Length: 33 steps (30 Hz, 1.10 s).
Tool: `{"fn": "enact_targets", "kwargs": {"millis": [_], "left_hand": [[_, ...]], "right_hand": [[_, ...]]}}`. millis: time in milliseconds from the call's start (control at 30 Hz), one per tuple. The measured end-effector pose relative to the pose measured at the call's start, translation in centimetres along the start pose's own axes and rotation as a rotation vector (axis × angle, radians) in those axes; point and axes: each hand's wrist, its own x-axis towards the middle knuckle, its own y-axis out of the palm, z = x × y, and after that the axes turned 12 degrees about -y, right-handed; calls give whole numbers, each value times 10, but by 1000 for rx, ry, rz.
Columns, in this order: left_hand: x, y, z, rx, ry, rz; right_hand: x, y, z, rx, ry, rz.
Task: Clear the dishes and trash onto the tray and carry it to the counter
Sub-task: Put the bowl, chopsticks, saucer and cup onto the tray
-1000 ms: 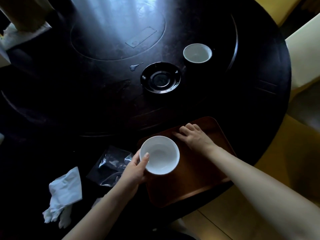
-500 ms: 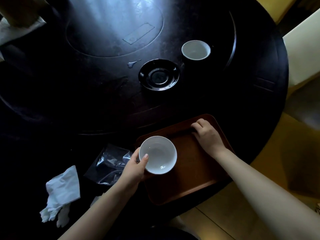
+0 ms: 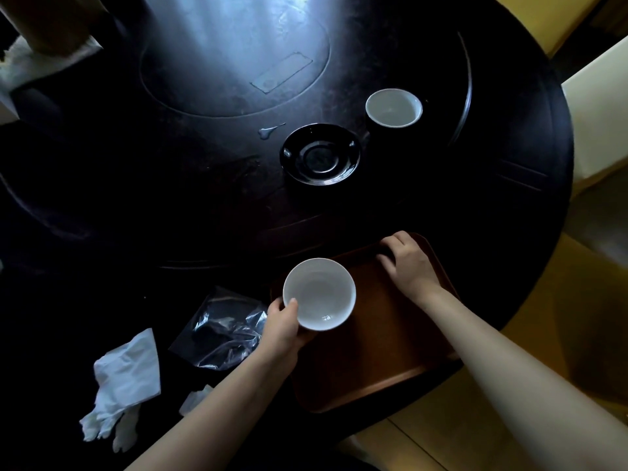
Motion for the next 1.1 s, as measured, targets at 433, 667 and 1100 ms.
{"fn": "enact_targets", "kwargs": {"millis": [433, 667, 1100], "left_hand": [[-26, -22, -22, 948, 416, -259], [-11, 0, -91, 981, 633, -387], [57, 70, -167, 34, 113, 243]], "right_hand": [[125, -30, 46, 492, 388, -128], [168, -18, 54, 542, 610, -128], [136, -41, 34, 855, 542, -139]]}}
